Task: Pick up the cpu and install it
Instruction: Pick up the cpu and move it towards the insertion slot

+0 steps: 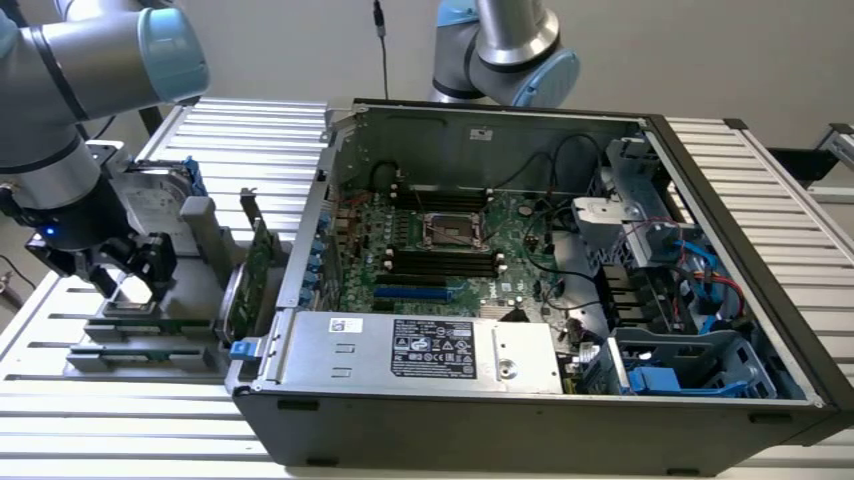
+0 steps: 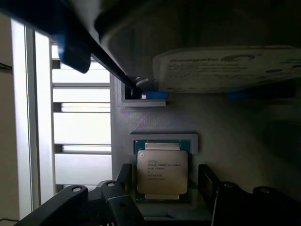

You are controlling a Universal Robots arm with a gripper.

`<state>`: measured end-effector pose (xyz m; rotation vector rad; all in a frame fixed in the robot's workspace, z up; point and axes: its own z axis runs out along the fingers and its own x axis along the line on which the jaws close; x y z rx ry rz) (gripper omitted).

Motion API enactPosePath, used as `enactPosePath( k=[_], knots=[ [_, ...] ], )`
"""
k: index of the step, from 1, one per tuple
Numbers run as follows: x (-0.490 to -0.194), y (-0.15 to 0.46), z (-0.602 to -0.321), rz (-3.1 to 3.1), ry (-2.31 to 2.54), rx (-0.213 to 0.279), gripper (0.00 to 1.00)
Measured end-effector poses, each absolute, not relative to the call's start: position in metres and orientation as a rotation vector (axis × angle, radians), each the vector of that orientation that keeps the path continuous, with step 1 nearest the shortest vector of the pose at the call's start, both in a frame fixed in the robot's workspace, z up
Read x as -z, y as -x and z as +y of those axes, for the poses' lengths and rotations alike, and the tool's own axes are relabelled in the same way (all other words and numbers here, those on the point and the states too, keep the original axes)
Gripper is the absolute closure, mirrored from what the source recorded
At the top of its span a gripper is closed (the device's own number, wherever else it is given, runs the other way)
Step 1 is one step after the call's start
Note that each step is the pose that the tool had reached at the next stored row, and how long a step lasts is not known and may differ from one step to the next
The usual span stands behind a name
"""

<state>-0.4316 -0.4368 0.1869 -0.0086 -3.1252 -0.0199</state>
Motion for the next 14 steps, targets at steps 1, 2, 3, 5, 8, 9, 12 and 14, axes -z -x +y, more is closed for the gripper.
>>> enactPosePath(
  k=[1,2,3,5,8,9,12,14],
  knots=[
    [-0.1869,0.4316,-0.4367,-3.125,0.009,0.020,0.33],
    [-0.1868,0.4315,-0.4368,-3.125,0.009,0.020,0.35],
    [-0.1869,0.4314,-0.4368,-3.125,0.009,0.020,0.35],
    [-0.1871,0.4314,-0.4368,-3.125,0.009,0.020,0.41],
    [-0.1869,0.4312,-0.4368,-3.125,0.009,0.020,0.46],
    [-0.1868,0.4312,-0.4368,-3.125,0.009,0.020,0.46],
    [-0.1868,0.4311,-0.4367,-3.125,0.009,0.020,0.46],
    [-0.1868,0.4311,-0.4368,-3.125,0.009,0.020,0.46]
  ],
)
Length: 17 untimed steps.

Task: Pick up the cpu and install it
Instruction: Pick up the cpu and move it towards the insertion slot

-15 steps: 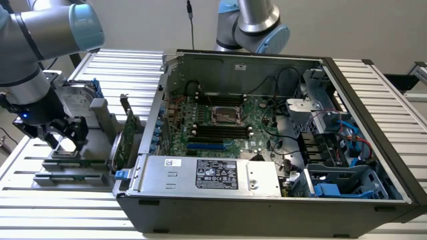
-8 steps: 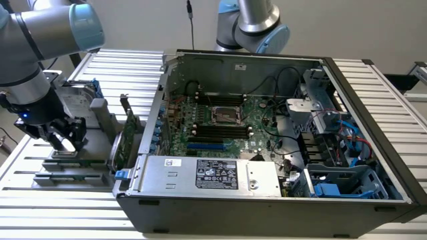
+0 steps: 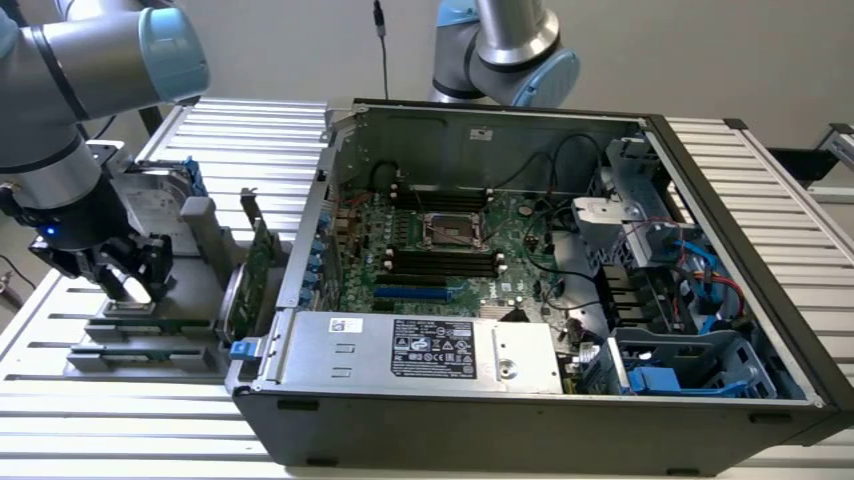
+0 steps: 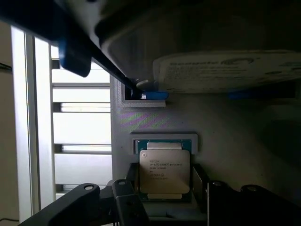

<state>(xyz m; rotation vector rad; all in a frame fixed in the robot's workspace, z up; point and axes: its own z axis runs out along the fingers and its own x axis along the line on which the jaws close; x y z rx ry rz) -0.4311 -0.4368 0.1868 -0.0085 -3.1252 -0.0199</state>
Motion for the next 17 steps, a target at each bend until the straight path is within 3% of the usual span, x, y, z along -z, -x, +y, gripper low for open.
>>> enactPosePath(
  k=[5,7,17],
  knots=[
    [-0.1866,0.4309,-0.4367,-3.126,0.008,0.020,0.46],
    [-0.1866,0.4309,-0.4367,-3.126,0.008,0.020,0.38],
    [-0.1865,0.4310,-0.4368,-3.125,0.009,0.020,0.38]
  ],
)
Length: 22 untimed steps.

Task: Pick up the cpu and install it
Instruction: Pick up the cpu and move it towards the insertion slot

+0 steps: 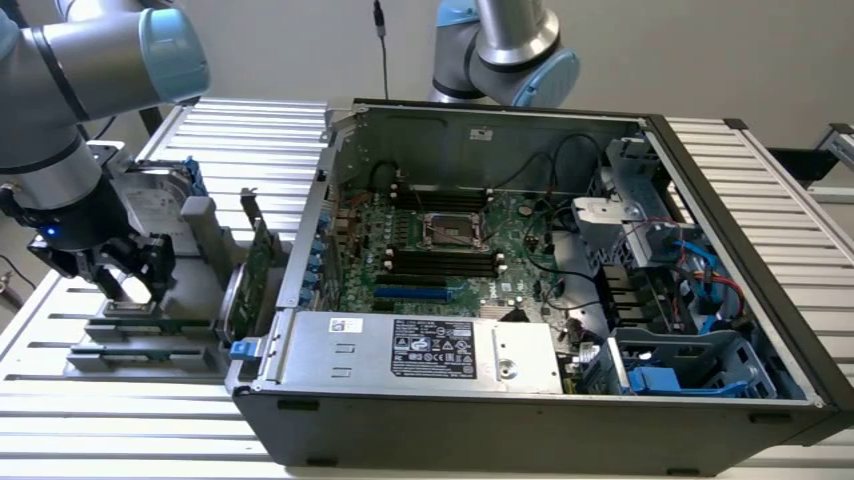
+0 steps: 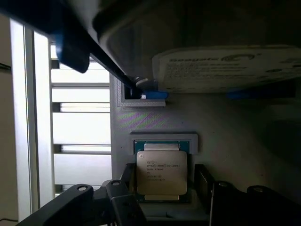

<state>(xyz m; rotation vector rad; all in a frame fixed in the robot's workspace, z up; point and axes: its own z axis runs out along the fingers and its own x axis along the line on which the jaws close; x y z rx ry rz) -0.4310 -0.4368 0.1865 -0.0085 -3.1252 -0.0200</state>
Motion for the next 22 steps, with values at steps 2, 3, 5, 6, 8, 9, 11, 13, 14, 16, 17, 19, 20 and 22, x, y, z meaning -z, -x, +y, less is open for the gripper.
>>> enactPosePath(
  k=[2,3,5,6,8,9,11,13,14,16,17,19,20,22],
  knots=[
    [-0.1865,0.4310,-0.4368,-3.125,0.008,0.020,0.38],
    [-0.1865,0.4310,-0.4368,-3.125,0.009,0.020,0.38],
    [-0.1864,0.4311,-0.4368,-3.125,0.009,0.020,0.38],
    [-0.1864,0.4310,-0.4368,-3.125,0.009,0.020,0.38],
    [-0.1864,0.4311,-0.4368,-3.125,0.009,0.020,0.40],
    [-0.1864,0.4311,-0.4368,-3.125,0.009,0.020,0.45],
    [-0.1864,0.4311,-0.4368,-3.125,0.009,0.020,0.45],
    [-0.1863,0.4311,-0.4368,-3.125,0.009,0.020,0.46],
    [-0.1863,0.4311,-0.4368,-3.125,0.009,0.020,0.46],
    [-0.1863,0.4310,-0.4368,-3.125,0.009,0.020,0.46],
    [-0.1863,0.4310,-0.4368,-3.125,0.008,0.020,0.46],
    [-0.1864,0.4310,-0.4367,-3.125,0.009,0.020,0.46],
    [-0.1867,0.4310,-0.4367,-3.126,0.009,0.020,0.46],
    [-0.1884,0.4310,-0.4368,-3.125,0.009,0.020,0.46]
  ],
)
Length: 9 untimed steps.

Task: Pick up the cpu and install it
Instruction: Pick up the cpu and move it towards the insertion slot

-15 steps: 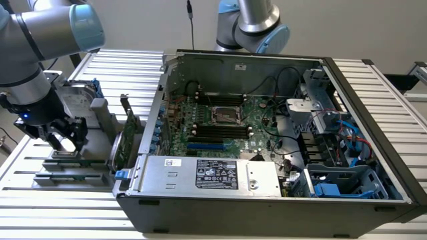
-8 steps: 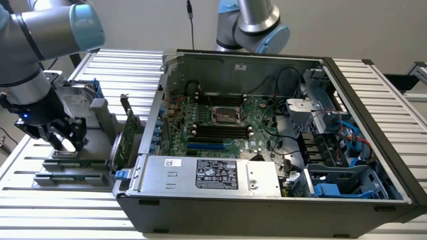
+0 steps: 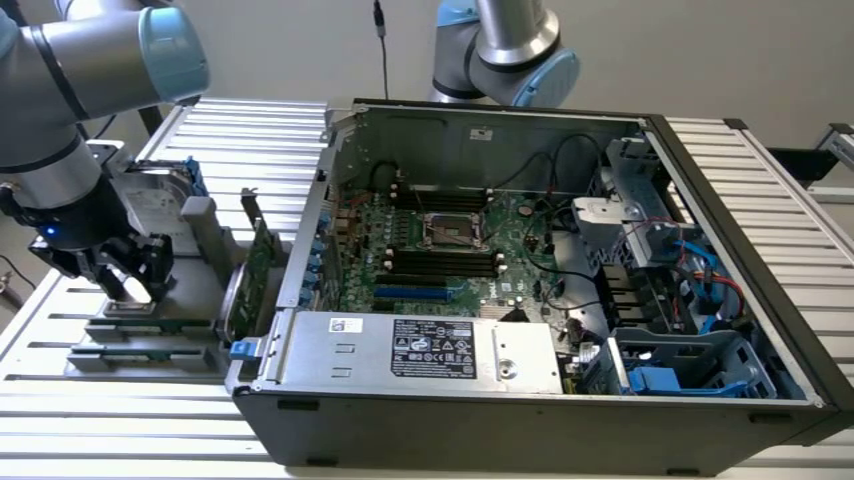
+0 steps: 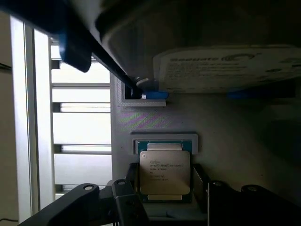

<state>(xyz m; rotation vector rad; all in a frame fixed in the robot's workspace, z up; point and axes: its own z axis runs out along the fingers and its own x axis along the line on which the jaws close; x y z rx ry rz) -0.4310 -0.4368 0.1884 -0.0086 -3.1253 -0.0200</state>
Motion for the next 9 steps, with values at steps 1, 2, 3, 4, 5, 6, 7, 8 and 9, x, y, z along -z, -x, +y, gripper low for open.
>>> enactPosePath(
  k=[1,2,3,4,5,6,7,8,9],
  knots=[
    [-0.189,0.431,-0.437,-3.125,0.009,0.020,0.46],
    [-0.190,0.431,-0.437,-3.125,0.009,0.020,0.46],
    [-0.192,0.431,-0.437,-3.125,0.009,0.021,0.46],
    [-0.193,0.431,-0.437,-3.125,0.009,0.021,0.46],
    [-0.195,0.431,-0.437,-3.125,0.009,0.021,0.46],
    [-0.197,0.431,-0.437,-3.125,0.009,0.021,0.46],
    [-0.199,0.431,-0.437,-3.125,0.009,0.021,0.46],
    [-0.202,0.431,-0.437,-3.125,0.009,0.022,0.46],
    [-0.205,0.431,-0.437,-3.125,0.009,0.022,0.46]
  ],
)
